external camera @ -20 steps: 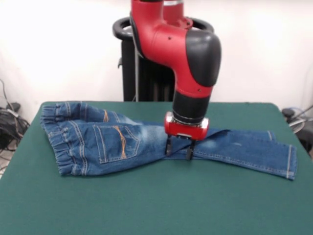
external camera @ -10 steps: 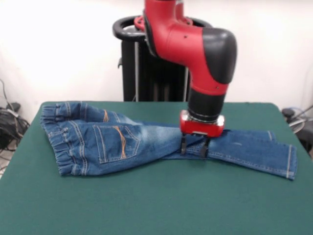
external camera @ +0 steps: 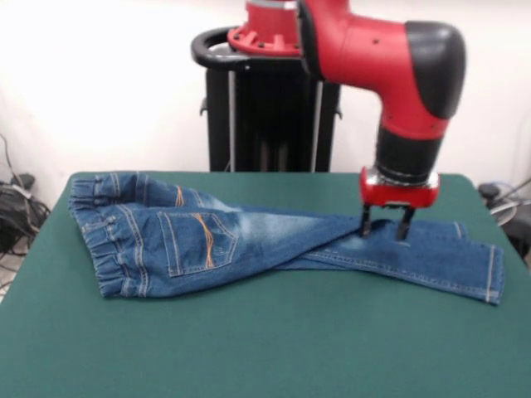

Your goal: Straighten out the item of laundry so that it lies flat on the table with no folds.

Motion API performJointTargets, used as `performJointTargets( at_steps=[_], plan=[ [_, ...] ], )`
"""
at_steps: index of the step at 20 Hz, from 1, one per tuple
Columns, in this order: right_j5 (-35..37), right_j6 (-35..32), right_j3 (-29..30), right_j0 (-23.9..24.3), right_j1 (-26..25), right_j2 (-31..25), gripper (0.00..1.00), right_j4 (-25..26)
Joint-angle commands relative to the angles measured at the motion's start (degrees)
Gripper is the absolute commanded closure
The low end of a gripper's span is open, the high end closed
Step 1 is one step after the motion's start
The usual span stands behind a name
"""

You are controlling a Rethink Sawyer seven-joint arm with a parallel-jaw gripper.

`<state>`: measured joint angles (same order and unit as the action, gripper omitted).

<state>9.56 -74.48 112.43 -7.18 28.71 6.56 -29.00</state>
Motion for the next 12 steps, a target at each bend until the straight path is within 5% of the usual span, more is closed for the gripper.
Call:
performJointTargets(
  at_steps=[1, 12],
  plan=[
    [9.1, -21.2, -5.2, -2.3, 0.3, 1.6, 0.00, -5.3],
    [6.7, -21.4, -7.8, -3.0, -1.5, 0.4, 0.00, -7.0]
  ],
)
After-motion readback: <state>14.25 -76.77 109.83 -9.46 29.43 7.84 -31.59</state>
